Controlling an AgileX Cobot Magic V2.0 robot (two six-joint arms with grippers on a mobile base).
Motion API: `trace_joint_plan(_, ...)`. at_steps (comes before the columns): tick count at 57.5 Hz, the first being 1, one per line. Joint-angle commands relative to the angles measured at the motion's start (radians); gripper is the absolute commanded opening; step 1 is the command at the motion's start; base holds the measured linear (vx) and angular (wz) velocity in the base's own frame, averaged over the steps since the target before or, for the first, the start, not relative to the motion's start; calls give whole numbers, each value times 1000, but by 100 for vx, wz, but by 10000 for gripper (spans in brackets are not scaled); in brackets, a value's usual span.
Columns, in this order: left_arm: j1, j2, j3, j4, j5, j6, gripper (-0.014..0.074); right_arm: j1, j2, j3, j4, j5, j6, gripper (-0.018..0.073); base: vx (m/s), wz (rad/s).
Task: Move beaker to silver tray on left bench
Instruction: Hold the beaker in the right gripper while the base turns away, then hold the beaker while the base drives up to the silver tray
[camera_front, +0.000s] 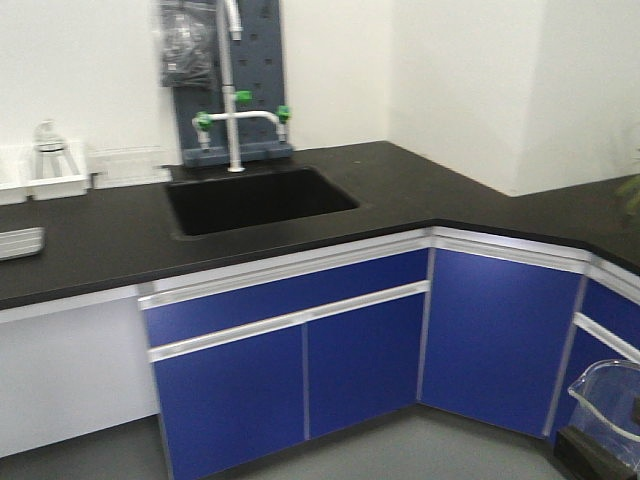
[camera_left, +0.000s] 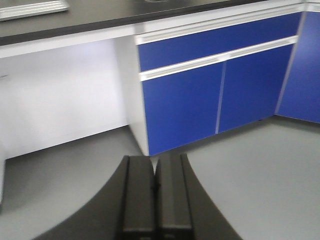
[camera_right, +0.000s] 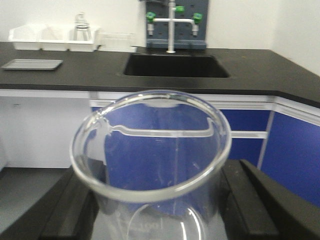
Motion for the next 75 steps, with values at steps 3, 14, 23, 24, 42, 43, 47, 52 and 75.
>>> trace_joint_plan(3,-6,-16,28,-1,-77,-1,1,-6,0,-31,-25,24,-9,-8,-6,53)
trace_joint_plan(14,-6,-16,28,-1,-77,-1,1,-6,0,-31,-25,24,-9,-8,-3,51)
trace_joint_plan(23,-6,-16,28,-1,-77,-1,1,-6,0,-31,-25,24,-9,-8,2,51)
trace_joint_plan(24,-6,-16,28,-1,-77,-1,1,-6,0,-31,-25,24,-9,-8,4,52)
trace_joint_plan(42,-6,-16,28,-1,-77,-1,1,-6,0,-31,-25,24,-9,-8,10,55)
trace_joint_plan(43,-6,-16,28,-1,-77,-1,1,-6,0,-31,-25,24,-9,-8,15,55)
trace_joint_plan(47,-6,-16,28,-1,-77,-1,1,-6,0,-31,-25,24,-9,-8,16,52)
trace_joint_plan(52,-6,-16,28,-1,-77,-1,1,-6,0,-31,-25,24,-9,-8,18,50)
trace_joint_plan(75,-6,-16,28,-1,-77,-1,1,-6,0,-31,-25,24,-9,-8,25,43)
